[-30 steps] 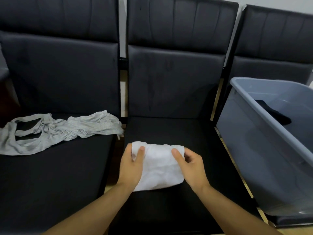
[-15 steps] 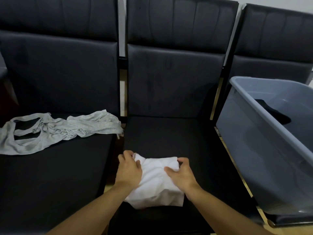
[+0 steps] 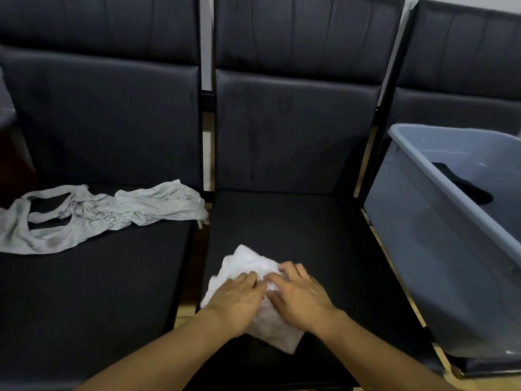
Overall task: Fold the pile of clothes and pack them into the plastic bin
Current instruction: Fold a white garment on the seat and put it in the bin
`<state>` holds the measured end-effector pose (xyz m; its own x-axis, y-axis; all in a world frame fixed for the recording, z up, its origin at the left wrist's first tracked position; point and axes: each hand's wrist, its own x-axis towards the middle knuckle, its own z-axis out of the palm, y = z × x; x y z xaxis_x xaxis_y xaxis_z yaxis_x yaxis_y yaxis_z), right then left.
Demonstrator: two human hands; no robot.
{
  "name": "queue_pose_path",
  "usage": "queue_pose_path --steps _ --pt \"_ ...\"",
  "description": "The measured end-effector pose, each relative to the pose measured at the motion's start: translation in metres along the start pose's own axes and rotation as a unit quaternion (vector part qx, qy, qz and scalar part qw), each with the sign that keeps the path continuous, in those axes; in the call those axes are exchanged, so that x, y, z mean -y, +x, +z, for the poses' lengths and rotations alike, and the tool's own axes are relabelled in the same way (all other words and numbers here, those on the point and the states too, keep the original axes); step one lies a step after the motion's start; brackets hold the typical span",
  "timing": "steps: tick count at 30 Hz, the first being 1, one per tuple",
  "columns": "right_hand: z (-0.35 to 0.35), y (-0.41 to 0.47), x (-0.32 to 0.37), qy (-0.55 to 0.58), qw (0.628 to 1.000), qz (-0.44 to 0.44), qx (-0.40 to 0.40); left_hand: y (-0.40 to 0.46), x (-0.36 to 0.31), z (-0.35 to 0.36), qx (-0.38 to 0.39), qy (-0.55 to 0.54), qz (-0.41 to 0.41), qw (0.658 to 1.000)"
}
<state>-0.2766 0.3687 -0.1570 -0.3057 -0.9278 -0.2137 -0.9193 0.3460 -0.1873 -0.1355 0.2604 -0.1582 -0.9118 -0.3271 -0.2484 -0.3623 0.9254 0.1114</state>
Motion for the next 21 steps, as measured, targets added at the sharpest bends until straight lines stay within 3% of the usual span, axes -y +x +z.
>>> queue_pose_path --steps 3,5,8,10,13,15,18,21 --pt "-0.002 -0.006 0.017 -0.022 0.996 0.087 0.021 0.01 0.013 -0.002 -0.033 0.018 0.002 0.999" --pt "-0.002 -0.006 0.022 -0.005 0.993 0.115 0.033 0.012 0.023 -0.004 -0.057 -0.045 -0.011 0.997" --pt "-0.01 0.004 0.013 0.122 0.972 0.2 -0.024 0.013 0.027 -0.009 -0.149 -0.174 -0.135 0.964" --pt "-0.01 0.013 -0.001 0.236 0.93 0.279 -0.04 0.013 0.025 -0.013 -0.2 -0.189 -0.256 0.927" --pt "-0.002 0.021 -0.009 0.324 0.886 0.332 -0.01 0.015 0.023 -0.01 -0.076 -0.282 -0.386 0.875" --pt "0.005 0.025 -0.005 0.31 0.891 0.332 -0.013 0.017 0.015 -0.005 -0.027 -0.302 -0.391 0.869" --pt "0.009 0.027 0.002 0.282 0.902 0.326 -0.032 0.019 0.003 0.003 -0.049 -0.285 -0.353 0.89" --pt "0.007 0.024 0.004 0.277 0.907 0.313 -0.047 0.023 0.002 0.007 -0.071 -0.338 -0.322 0.881"
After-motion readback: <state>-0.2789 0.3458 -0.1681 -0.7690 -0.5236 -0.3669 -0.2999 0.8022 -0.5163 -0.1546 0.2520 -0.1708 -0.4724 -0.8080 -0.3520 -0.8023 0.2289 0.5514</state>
